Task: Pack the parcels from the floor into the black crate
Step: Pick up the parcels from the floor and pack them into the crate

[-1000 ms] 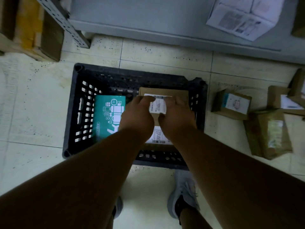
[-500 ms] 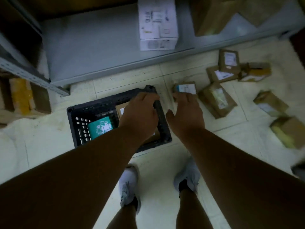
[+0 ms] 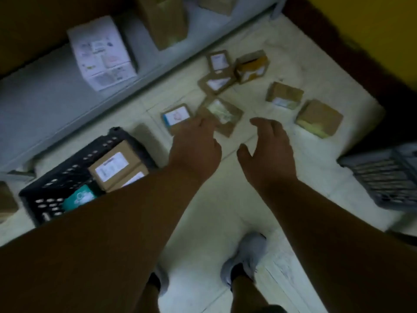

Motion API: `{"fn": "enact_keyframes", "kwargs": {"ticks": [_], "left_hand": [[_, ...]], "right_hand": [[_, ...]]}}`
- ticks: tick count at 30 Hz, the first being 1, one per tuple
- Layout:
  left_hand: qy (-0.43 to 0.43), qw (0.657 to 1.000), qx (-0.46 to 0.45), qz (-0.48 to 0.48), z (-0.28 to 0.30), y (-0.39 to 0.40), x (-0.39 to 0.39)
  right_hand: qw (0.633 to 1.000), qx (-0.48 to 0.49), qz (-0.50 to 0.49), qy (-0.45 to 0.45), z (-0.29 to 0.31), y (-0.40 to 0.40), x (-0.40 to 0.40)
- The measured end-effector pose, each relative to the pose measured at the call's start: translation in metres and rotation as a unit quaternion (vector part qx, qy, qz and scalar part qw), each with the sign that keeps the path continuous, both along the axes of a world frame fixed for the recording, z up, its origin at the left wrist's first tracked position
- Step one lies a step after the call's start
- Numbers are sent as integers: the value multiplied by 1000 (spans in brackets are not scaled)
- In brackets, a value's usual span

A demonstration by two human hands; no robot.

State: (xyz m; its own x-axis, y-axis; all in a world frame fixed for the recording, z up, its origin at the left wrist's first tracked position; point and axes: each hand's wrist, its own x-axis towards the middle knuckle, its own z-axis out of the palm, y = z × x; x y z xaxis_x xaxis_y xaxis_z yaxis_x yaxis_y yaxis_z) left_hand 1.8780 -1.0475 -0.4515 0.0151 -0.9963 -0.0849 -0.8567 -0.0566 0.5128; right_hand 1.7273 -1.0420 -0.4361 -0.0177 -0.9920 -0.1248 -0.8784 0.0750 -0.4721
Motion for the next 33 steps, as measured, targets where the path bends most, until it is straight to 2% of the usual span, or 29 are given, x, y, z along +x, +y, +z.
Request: {"fn": "enact_keyframes", "kwargs": {"ticks": [8, 14, 18, 22, 30, 33], "left_hand": [[14, 987, -31, -155, 53, -39, -220], [-7, 972, -22, -234, 45, -52, -320], [-18, 969, 2, -247, 23, -64, -334], [-31, 971, 31, -235, 8, -92, -330], [-31, 979, 56, -195, -14, -211, -304], [-27, 985, 65, -159, -24, -274, -272]], "right_hand": [[989, 8, -146, 23, 52, -4, -209], [975, 34, -220, -14, 28, 12, -285], [969, 70, -235, -39, 5, 9, -298], [971, 84, -218, -53, -6, -26, -301], [981, 95, -159, -60, -20, -166, -271], [985, 106, -124, -56, -31, -237, -242]]}}
